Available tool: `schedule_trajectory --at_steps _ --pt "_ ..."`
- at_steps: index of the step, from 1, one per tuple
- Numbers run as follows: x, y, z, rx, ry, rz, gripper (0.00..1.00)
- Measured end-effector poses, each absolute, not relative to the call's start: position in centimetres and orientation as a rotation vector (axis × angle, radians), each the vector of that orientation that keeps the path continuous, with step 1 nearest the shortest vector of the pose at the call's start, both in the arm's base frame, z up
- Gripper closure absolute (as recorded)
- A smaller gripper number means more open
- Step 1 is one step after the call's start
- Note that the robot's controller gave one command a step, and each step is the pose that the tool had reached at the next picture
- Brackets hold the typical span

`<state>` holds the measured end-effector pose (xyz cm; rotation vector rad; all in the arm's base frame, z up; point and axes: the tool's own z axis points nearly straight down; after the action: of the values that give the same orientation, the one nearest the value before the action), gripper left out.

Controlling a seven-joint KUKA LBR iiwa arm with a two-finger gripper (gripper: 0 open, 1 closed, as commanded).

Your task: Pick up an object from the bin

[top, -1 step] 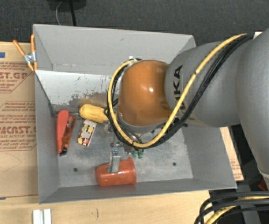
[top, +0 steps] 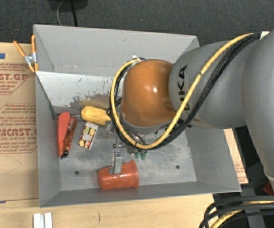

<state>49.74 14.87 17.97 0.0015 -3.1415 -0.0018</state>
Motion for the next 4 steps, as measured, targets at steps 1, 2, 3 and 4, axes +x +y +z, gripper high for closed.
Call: schedule_trajectory --at_steps 1,2,3,4 --pt "49.2 12.0 14.4 0.106 -3.143 -0.005 0.0" --pt "48.8 7.5 11.3 0.008 -3.141 -0.003 1.0" --pt "48.7 7.5 11.3 0.008 -3.14 -0.003 1.0" --pt "48.7 7.3 16.9 -0.017 -3.134 -0.002 0.0"
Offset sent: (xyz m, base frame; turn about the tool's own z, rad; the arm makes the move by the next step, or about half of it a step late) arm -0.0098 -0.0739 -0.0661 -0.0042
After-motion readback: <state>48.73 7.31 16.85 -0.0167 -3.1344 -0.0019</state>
